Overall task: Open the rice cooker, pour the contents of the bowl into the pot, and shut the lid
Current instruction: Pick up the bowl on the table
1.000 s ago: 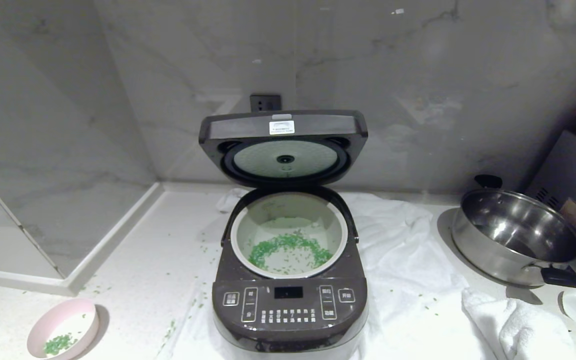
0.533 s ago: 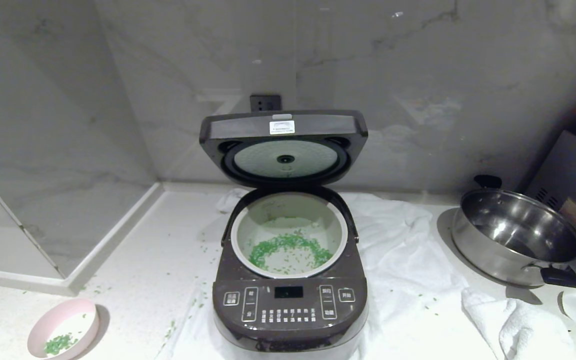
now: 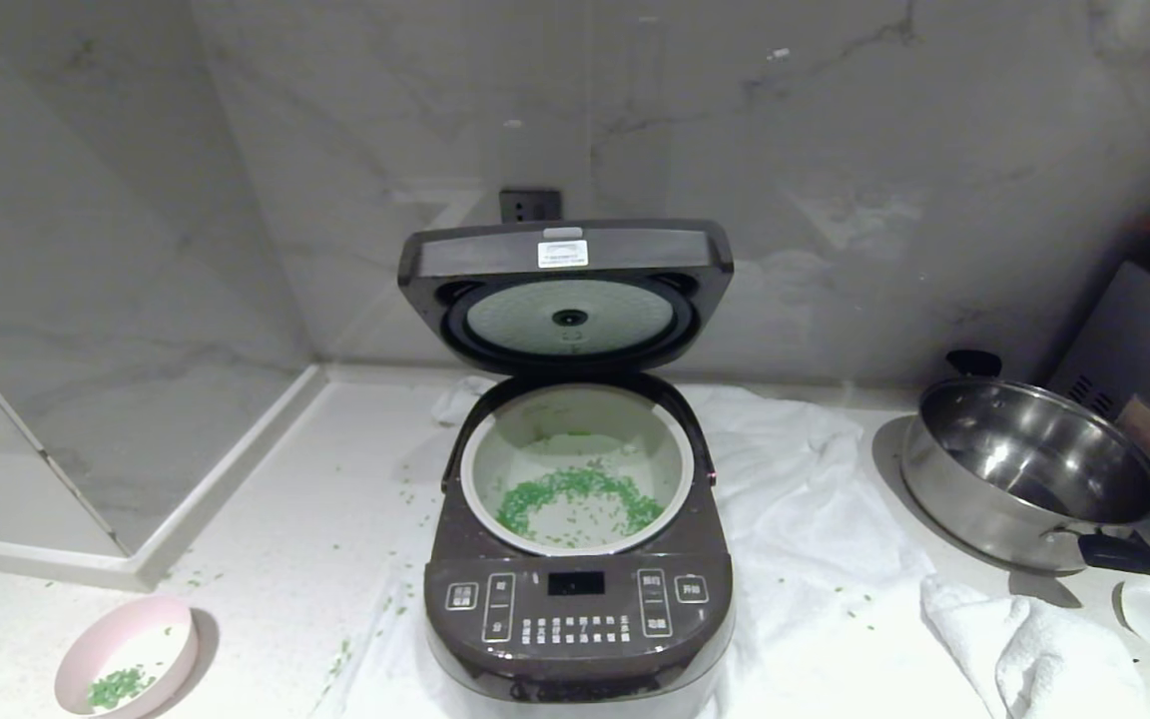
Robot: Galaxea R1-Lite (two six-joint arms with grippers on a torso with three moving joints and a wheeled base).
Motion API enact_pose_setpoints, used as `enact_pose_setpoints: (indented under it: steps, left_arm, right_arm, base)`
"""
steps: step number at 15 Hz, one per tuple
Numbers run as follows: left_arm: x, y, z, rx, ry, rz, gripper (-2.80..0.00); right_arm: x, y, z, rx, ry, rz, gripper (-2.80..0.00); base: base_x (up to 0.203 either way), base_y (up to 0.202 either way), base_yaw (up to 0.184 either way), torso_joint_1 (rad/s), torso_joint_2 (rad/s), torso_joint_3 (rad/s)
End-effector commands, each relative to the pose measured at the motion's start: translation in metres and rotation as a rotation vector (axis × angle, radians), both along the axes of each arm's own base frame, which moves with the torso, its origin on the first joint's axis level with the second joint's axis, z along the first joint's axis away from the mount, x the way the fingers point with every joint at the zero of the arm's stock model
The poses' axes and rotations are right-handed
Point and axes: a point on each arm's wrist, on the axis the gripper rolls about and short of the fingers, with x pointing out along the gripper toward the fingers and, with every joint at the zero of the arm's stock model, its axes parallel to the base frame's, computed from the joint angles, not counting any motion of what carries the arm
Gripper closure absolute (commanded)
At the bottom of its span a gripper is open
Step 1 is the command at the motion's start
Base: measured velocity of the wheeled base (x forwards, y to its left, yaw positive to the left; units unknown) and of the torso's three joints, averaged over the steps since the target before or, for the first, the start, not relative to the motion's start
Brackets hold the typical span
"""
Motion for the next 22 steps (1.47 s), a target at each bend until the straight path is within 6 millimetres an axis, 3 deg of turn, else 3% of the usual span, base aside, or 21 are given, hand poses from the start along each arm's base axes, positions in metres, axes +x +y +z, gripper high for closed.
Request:
enact_pose_setpoints:
  steps: [1,4,8,11,14,22]
  left_arm:
    - [0.0,0.0,0.0,0.0,-0.001,0.0,0.0]
    - [0.0,0.0,0.0,0.0,-0.001,0.0,0.0]
    - [0.0,0.0,0.0,0.0,-0.001,0.0,0.0]
    - [0.0,0.0,0.0,0.0,-0.001,0.0,0.0]
    - [0.0,0.0,0.0,0.0,-0.001,0.0,0.0]
    - [0.0,0.0,0.0,0.0,-0.001,0.0,0.0]
  right_arm:
    - [-0.006,0.001,-0.03,-0.02,-0.01,0.061,0.0]
    - [0.013,0.002,-0.075,-0.029,0.089,0.114,0.0]
    - [0.025,0.003,-0.097,-0.024,0.149,0.138,0.0]
    - [0.038,0.003,-0.128,-0.016,0.219,0.171,0.0]
    - [0.037,0.005,-0.137,0.09,0.301,0.25,0.0]
    - [0.038,0.004,-0.134,0.121,0.26,0.25,0.0]
  base:
    - [0.0,0.0,0.0,0.0,0.0,0.0]
    - [0.0,0.0,0.0,0.0,0.0,0.0]
    - [0.0,0.0,0.0,0.0,0.0,0.0]
    - [0.0,0.0,0.0,0.0,0.0,0.0]
    - [0.0,0.0,0.0,0.0,0.0,0.0]
    - [0.0,0.0,0.0,0.0,0.0,0.0]
